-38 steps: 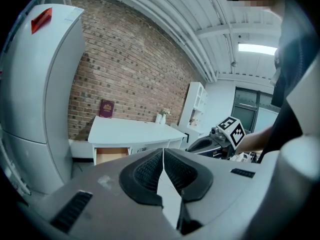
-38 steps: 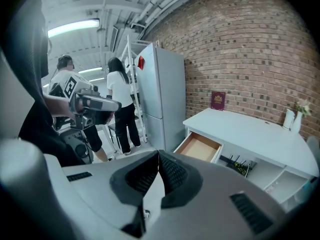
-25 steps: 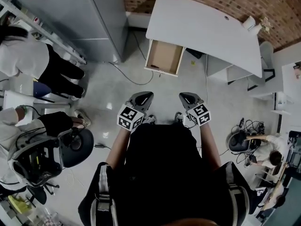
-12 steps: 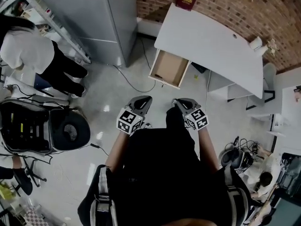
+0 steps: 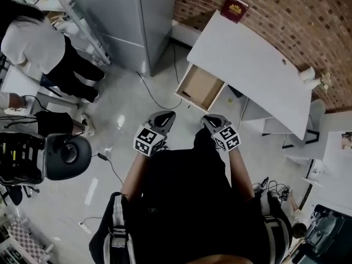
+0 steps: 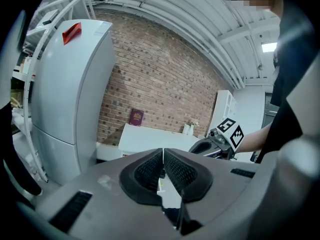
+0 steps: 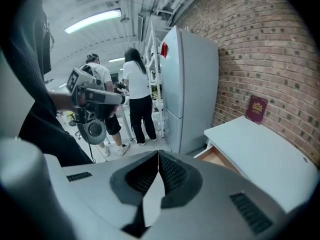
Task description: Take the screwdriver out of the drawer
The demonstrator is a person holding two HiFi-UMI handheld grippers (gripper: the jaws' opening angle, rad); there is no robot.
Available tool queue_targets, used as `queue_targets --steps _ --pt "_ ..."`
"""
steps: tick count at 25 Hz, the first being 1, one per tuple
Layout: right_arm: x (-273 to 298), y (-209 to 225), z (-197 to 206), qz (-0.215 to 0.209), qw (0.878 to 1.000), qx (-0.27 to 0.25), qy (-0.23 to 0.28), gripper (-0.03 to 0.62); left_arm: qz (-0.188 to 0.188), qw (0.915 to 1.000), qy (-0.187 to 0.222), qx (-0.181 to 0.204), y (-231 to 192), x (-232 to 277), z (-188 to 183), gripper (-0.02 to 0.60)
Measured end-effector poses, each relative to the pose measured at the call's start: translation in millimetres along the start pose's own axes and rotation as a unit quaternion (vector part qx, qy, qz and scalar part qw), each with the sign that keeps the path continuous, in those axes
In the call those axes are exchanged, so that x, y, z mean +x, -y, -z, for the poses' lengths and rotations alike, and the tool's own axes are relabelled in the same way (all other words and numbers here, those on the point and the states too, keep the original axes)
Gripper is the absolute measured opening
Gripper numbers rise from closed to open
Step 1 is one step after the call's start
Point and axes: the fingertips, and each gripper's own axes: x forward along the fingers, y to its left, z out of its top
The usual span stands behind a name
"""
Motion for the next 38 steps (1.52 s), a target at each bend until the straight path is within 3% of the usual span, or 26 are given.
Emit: queue_targets --steps 11,25,38 --pt "38 48 -19 -0.075 0.996 -0.054 -0.018 0.057 -0.095 0.9946 0.021 -0.037 -29 17 -6 0.018" --pt "83 92 6 -0.154 0.981 -0.094 -0.066 0.057 -0.191 0.9789 0.023 -0.068 -40 32 0 0.018" --pt "132 136 63 -0.193 0.968 -0.105 -0.117 0.058 -0.226 0.9692 -0.012 -0.096 -42 63 26 0.018"
